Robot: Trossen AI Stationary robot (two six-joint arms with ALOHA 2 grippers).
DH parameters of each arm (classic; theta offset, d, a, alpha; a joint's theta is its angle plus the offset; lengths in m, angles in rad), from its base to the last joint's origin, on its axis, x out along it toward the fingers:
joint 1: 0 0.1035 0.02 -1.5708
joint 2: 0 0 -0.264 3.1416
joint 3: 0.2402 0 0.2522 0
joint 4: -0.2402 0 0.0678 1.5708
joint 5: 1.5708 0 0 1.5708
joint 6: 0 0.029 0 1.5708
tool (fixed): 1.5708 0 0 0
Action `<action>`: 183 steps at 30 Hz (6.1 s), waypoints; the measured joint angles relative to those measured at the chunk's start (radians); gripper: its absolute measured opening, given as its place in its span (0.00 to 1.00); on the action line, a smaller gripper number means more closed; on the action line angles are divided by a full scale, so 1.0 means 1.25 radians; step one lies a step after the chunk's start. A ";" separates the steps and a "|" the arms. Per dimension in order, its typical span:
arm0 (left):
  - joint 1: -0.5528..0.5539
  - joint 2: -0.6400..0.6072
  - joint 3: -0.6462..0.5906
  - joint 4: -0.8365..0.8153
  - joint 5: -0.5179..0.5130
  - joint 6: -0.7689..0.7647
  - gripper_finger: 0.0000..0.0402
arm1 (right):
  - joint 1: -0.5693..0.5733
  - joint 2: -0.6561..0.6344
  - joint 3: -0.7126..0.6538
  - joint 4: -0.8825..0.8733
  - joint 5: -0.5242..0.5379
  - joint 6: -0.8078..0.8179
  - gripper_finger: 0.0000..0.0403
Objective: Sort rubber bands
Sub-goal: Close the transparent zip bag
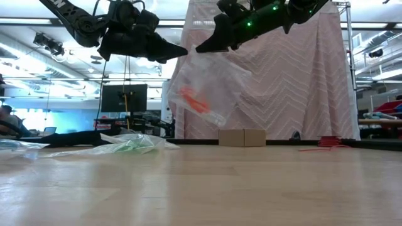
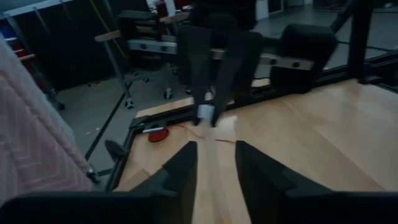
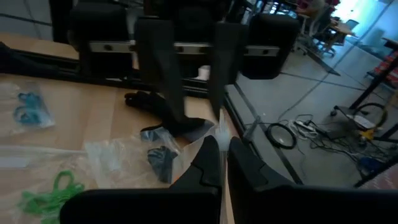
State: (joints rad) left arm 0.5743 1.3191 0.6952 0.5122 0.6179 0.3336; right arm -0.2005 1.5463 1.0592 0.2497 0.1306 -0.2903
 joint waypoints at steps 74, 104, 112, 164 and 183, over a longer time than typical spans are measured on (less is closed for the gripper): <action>-0.067 0.008 0.001 0.024 -0.160 -0.088 0.00 | 0.018 -0.007 -0.014 -0.095 0.005 0.000 0.04; -0.079 0.009 0.000 0.036 -0.125 -0.122 0.00 | -0.007 0.006 -0.013 0.037 -0.044 -0.012 0.36; -0.089 0.009 0.000 0.036 -0.123 -0.122 0.00 | -0.013 0.006 -0.013 0.042 -0.046 -0.007 0.32; -0.076 0.004 0.009 -0.098 -0.134 -0.029 0.12 | -0.001 0.005 -0.013 -0.136 0.051 -0.041 0.00; -0.166 0.008 0.143 -0.292 -0.349 0.046 0.44 | 0.018 0.005 -0.013 -0.081 0.079 -0.057 0.00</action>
State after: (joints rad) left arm 0.3665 1.3296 0.8744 0.1467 0.1811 0.3911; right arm -0.1783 1.5524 1.0428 0.1487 0.2290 -0.3614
